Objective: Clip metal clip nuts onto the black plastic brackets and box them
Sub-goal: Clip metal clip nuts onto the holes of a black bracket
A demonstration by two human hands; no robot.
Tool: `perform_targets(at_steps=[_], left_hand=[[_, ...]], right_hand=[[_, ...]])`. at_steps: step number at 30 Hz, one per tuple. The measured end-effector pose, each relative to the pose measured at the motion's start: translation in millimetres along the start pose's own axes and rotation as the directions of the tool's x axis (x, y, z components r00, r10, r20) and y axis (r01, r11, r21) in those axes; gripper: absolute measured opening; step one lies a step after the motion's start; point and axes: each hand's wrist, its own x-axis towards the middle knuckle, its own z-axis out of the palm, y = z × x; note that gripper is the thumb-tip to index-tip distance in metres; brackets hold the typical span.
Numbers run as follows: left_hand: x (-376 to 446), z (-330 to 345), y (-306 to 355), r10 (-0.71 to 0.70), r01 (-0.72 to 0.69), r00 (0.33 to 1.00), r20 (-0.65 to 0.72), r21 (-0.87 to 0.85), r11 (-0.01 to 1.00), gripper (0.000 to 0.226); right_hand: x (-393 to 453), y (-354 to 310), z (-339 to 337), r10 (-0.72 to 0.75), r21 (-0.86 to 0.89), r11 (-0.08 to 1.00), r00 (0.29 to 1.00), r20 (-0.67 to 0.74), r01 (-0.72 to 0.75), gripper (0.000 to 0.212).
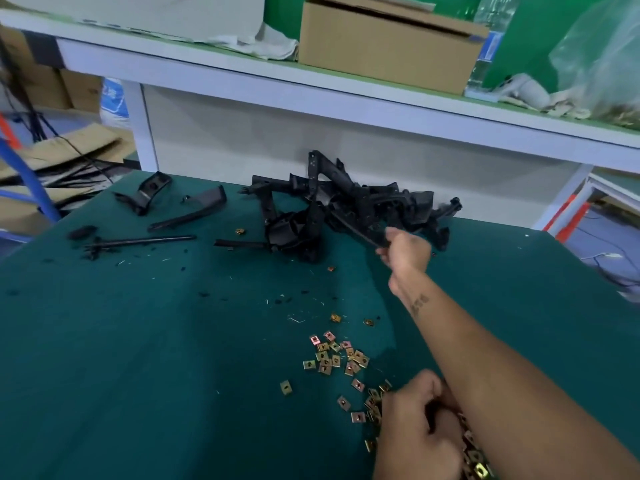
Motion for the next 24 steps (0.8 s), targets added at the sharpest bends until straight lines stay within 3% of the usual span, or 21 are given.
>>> perform_targets(at_steps=[2,4,6,7,10,12,13,16,21,24], left_hand=[[-2.5,-0.3,0.5,-0.025,0.025,1.000,0.007,-0.048,0.999,0.023],[-3.9,-3.8,5.2,-0.030,0.029,1.000,-0.006,-0.112,0.993,0.018],[-2.8,-9.8,9.3,0.072,-0.080,0.995,-0.065,-0.144,0.986,0.013],[-1.4,-13.8,10.8,0.186,-0.199,0.974,-0.129,-0.099,0.975,0.012],[6.0,-26.5,12.5,0.591,-0.512,0.768,-0.247,0.316,0.799,0.015],[11.3,-35.6,9.6,0.720,-0.507,0.677,-0.153,0.612,0.607,0.026],[12.9,-39.3,9.3,0.716,-0.442,0.691,-0.100,0.726,0.527,0.034],[14.2,-46.8,13.2,0.654,-0.291,0.752,-0.085,0.847,0.445,0.059],[13.7,-56.1,22.3,0.764,-0.389,0.633,-0.128,0.801,0.456,0.072],[11.3,-58.3,23.1,0.767,-0.351,0.630,-0.123,0.836,0.421,0.076]], right_hand=[[-4.8,-10.0,-26.1,-0.227,-0.041,0.974,0.968,-0.108,0.223,0.029],[-13.6,-21.9,-56.2,-0.406,-0.018,0.914,0.908,-0.102,0.406,0.030],[-27.6,-31.6,-86.5,-0.520,0.050,0.852,0.853,-0.035,0.521,0.027],[-36.3,-34.4,-101.2,-0.557,0.084,0.828,0.830,0.008,0.555,0.025],[-67.0,-36.0,-141.0,-0.648,0.134,0.762,0.746,0.152,0.634,0.029],[-93.6,-30.6,-156.7,-0.697,0.119,0.708,0.661,0.279,0.696,0.027],[-107.7,-25.5,-160.8,-0.699,0.108,0.693,0.627,0.344,0.713,0.025],[-143.3,-11.1,-161.8,-0.640,0.200,0.753,0.630,0.440,0.626,0.024],[-180.0,-2.6,-150.2,-0.480,0.501,0.835,0.746,0.461,0.227,0.030],[-195.0,1.2,-141.8,-0.361,0.564,0.825,0.733,0.576,-0.037,0.025]])
